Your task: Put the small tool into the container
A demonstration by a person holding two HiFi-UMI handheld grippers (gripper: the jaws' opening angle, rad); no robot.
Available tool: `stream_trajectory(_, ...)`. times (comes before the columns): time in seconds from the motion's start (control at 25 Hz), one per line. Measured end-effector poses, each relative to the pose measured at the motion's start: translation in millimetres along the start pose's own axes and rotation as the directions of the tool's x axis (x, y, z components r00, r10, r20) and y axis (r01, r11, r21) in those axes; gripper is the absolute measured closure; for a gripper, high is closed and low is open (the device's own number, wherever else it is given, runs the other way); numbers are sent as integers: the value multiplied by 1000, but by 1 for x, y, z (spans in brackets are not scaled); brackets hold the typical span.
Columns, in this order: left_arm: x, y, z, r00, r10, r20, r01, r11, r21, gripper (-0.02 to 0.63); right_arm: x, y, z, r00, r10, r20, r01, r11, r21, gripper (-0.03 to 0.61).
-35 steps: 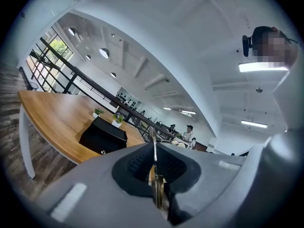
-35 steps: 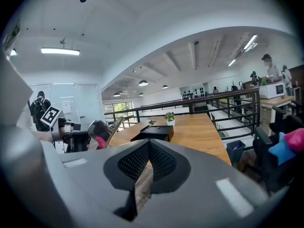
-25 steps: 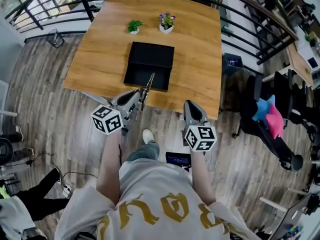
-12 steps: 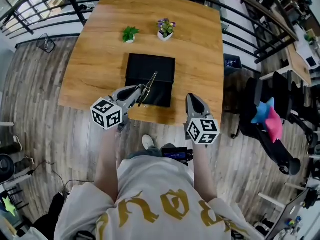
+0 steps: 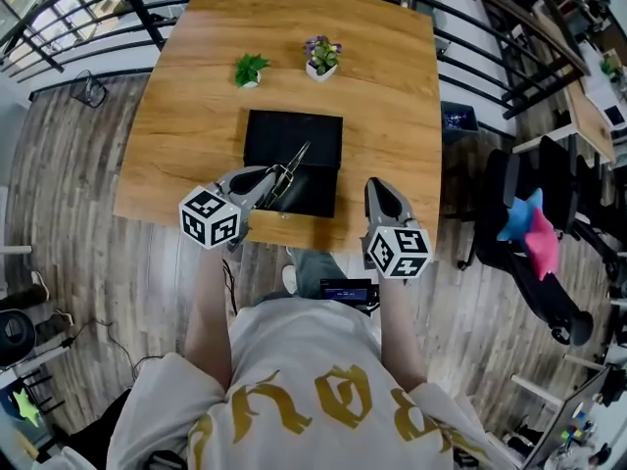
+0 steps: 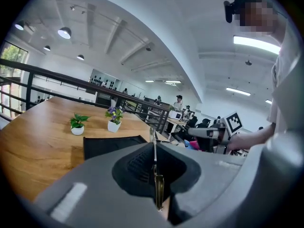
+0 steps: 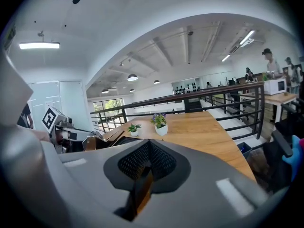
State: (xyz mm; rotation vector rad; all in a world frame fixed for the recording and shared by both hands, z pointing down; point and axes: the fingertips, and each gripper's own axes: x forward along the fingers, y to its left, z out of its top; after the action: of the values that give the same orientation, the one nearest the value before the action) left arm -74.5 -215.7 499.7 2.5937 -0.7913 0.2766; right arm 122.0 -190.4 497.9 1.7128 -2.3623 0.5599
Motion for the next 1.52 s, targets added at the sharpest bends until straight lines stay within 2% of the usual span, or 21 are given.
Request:
stream_trajectory(0.44,22,3,-12,993,-55,-107,66,992,104,601,28,-1,-6,999,44,-22,-44,999,12,552)
stream_trajectory(0.68,27,-2,-30,978,-73,-195,103,983,149,601,31,-11,-9,999,34,-34,-33,999,19,552)
stream_trajectory(0.84,35,-6,-44,960,-87,-265,141,971,193,601,33,-20,-14,999,22,-45,-20,999,34,552)
stream_trajectory(1.08,43,-9,-67,921,-85,-380,189,951,246,601,38,-16,-23,997,39,-64,-36,998,48,552)
stream_trajectory(1.52,61,-2,-90,873,-64,-483,242,917,317,601,47,-22,-33,995,36,-97,-31,998,53,552)
